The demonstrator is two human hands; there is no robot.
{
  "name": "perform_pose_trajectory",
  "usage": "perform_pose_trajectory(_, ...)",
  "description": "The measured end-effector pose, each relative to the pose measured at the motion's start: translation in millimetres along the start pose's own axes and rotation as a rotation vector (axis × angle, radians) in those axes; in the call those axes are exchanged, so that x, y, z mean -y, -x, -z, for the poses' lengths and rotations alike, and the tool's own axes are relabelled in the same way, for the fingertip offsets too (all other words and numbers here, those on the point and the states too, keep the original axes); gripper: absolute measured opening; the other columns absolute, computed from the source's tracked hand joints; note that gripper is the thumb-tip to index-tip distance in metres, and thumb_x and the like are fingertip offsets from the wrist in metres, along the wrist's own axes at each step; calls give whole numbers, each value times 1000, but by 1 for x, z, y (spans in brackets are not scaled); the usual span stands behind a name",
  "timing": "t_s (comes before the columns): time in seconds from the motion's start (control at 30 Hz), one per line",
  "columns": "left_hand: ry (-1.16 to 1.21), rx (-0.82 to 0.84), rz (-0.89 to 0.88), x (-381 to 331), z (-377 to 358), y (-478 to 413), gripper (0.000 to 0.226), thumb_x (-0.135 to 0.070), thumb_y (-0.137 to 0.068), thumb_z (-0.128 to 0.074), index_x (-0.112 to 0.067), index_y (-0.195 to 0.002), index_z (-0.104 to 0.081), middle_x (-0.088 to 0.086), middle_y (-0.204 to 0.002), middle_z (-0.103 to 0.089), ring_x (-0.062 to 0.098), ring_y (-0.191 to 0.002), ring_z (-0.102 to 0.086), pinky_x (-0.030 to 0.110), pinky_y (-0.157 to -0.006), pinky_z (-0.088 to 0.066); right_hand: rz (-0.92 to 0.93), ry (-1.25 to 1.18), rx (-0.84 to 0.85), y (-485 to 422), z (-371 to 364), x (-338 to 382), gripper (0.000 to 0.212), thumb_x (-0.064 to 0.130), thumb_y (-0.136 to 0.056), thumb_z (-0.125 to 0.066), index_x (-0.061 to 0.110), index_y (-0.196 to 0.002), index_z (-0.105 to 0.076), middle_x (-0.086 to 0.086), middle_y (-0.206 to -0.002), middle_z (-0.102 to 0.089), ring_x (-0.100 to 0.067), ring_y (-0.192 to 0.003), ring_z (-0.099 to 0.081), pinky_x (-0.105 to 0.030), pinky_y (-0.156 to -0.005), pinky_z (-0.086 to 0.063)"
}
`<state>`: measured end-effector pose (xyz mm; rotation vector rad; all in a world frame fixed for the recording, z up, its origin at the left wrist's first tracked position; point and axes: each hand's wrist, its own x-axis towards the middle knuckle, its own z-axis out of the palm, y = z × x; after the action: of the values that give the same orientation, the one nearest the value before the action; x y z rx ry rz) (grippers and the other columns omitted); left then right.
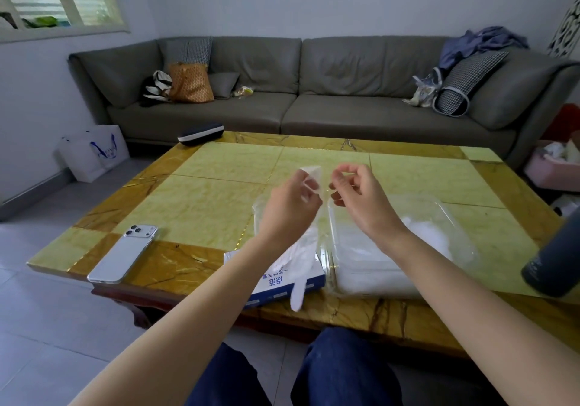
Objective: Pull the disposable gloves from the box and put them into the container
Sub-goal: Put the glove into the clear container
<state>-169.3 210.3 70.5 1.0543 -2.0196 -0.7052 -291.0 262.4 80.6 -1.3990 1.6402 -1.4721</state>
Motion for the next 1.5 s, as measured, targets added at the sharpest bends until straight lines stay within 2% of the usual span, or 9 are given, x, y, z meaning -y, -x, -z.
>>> perform_pose_trajectory(0.13,130,-58,122,-3,8,-11,14,-11,-88,-60,-11,-101,-54,8,-95,-66,15,-78,-63,15,-62,-47,37,78,136,18,-6,-7,48,31,-85,-64,14,-123,-39,9,-106,-53,-4,-94,-56,-9,-75,-48)
perform_pose_trajectory(0.27,239,-68,182,-10,3,-18,14,-10,-85,-61,-14,-97,-54,10,-96,-68,21,-86,-66,39,-82,-55,49,185,207,27,-24,-10,60,30,-81,-72,17,-125,-33,14,-116,-45,-4,-105,-51,-13,-84,-43)
perform_pose_trajectory(0.37,292,-82,201,-18,-4,-22,15,-6,-84,-59,-19,-87,-51,11,-98,-68,24,-91,-66,44,-85,-54,96,194,90,21,-32,-15,50,15,-88,-65,8,-126,-34,-2,-126,-52,-12,-115,-53,-14,-88,-41)
perform_pose_trajectory(0.53,386,-54,245,-18,-5,-33,7,0,-85,-57,-5,-88,-54,17,-90,-66,20,-73,-68,32,-70,-59,80,341,-64,-1,-3,-31,22,2,-94,-50,7,-115,-44,6,-81,-54,-11,-72,-59,-23,-64,-53)
perform_pose_trajectory(0.77,426,29,328,-26,-25,-59,11,-2,-87,-55,-8,-78,-55,6,-77,-62,15,-72,-62,25,-69,-54,129,672,-168,-34,76,-47,19,-5,-89,-52,1,-104,-62,-13,-101,-64,-25,-94,-60,-32,-84,-51)
perform_pose_trajectory(1.07,405,-83,88,-63,-50,-69,25,-15,-88,-56,-13,-66,-45,-5,-58,-37,6,-52,-31,15,-46,-27,533,784,-558,-36,134,-28,29,-17,-75,-48,7,-85,-63,-7,-83,-59,-24,-87,-47,-28,-73,-37)
perform_pose_trajectory(1.27,20,104,187,3,-77,-41,21,-20,-87,-58,-11,-70,-51,1,-61,-45,16,-58,-40,28,-59,-35,547,954,-126,3,131,-83,39,-25,-72,-57,6,-94,-68,-6,-90,-59,-25,-90,-55,-33,-81,-50)
perform_pose_trajectory(1.37,-224,217,155,20,-89,-30,16,-23,-89,-57,-18,-74,-53,-4,-70,-56,19,-75,-55,31,-80,-47,325,944,143,10,127,-108,49,-23,-80,-45,13,-104,-67,1,-103,-57,-17,-105,-50,-35,-91,-47)
perform_pose_trajectory(1.5,-569,238,10,22,-97,-24,18,-27,-92,-53,-19,-107,-51,-2,-90,-66,20,-101,-51,32,-92,-32,64,870,347,10,126,-123,49,-14,-89,-37,17,-117,-62,6,-115,-53,-8,-118,-43,-20,-97,-35)
